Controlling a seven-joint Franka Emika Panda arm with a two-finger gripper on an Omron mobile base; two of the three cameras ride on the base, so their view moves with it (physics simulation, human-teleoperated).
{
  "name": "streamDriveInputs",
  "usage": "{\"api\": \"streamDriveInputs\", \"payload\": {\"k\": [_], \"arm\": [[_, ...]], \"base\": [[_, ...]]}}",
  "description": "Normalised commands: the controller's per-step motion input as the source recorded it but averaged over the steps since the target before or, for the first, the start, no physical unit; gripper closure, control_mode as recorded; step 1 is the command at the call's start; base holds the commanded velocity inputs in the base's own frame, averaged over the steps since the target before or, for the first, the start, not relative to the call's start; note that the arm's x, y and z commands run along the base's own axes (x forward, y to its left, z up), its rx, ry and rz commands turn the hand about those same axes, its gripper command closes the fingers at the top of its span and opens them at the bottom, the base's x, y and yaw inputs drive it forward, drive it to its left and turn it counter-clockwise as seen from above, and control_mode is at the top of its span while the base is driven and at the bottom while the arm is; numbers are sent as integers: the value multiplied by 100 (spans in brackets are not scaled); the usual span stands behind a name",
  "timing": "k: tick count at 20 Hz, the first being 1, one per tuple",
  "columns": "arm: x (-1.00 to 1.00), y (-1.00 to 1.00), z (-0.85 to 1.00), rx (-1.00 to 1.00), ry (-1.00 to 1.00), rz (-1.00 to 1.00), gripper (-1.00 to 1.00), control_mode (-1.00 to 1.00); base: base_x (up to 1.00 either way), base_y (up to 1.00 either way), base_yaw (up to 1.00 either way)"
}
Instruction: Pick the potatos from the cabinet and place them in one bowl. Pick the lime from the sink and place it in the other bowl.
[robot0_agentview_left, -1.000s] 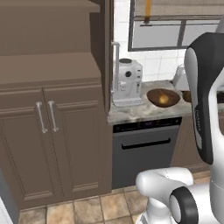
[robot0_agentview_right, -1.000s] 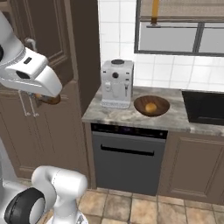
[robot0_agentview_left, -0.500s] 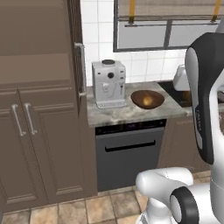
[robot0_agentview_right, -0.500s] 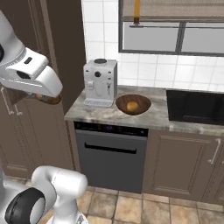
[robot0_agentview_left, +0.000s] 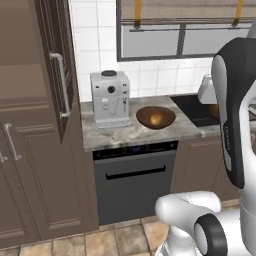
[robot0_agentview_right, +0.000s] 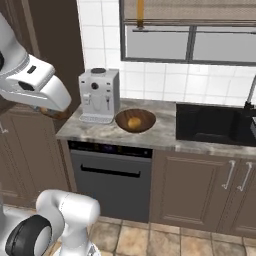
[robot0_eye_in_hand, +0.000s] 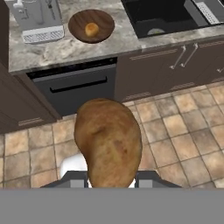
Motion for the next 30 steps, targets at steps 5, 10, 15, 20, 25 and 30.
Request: {"api": "streamDriveInputs", "payload": {"k": [5,10,15,20,25,30], "arm": [[0,0,0,0,0,0,100,100],[0,0,0,0,0,0,100,100],[0,0,0,0,0,0,100,100],[0,0,0,0,0,0,100,100],[0,0,0,0,0,0,100,100],[0,0,0,0,0,0,100,100]], "base": [[52,-35,0],[60,-21,0],[58,-19,0],[44,-35,0],[37,-40,0],[37,-34,0]]}}
